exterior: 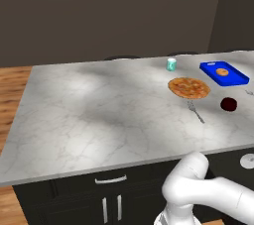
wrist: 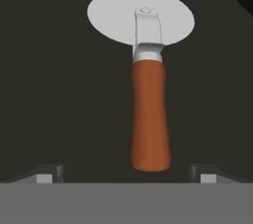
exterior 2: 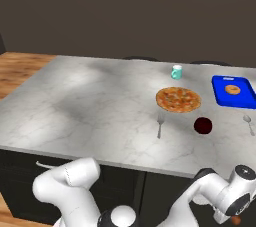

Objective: Take the pizza cutter from the drawer on the right and place it on the dining counter for cutting.

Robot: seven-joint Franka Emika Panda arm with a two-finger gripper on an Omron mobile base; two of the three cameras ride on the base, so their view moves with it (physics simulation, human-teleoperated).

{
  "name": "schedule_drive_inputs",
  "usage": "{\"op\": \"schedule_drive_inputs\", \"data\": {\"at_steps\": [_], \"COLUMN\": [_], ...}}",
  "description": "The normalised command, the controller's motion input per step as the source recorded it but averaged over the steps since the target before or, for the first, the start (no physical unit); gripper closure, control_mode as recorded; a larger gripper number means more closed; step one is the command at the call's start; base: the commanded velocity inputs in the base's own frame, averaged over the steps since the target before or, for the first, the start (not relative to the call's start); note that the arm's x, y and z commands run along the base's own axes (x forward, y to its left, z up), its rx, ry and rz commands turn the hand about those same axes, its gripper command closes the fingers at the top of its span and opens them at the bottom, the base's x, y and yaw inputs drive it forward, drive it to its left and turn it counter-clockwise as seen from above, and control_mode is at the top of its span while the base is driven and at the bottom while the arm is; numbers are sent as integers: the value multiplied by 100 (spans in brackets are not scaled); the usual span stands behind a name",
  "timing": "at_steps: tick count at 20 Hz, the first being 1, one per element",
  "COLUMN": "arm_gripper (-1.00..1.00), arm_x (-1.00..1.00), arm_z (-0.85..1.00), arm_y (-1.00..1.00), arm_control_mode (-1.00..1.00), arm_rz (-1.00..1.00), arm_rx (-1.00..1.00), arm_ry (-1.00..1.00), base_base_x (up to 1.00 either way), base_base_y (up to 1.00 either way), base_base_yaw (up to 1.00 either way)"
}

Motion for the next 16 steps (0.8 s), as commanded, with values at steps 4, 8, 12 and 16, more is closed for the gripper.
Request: {"op": "schedule_drive_inputs", "data": {"at_steps": [4, 8, 12, 16], "arm_gripper": [-100, -100, -100, -100], "arm_x": [0, 5, 7, 9], "arm_z": [0, 0, 0, -6], "arm_y": [-6, 0, 0, 0], "arm_control_mode": [-100, -100, -100, -100], "arm_rz": [0, 0, 0, 0], "arm_rx": [0, 0, 0, 0], "arm_ry": [9, 6, 3, 0], "base_base_x": [0, 0, 0, 0], "base_base_y": [0, 0, 0, 0], "base_base_yaw": [0, 0, 0, 0]}}
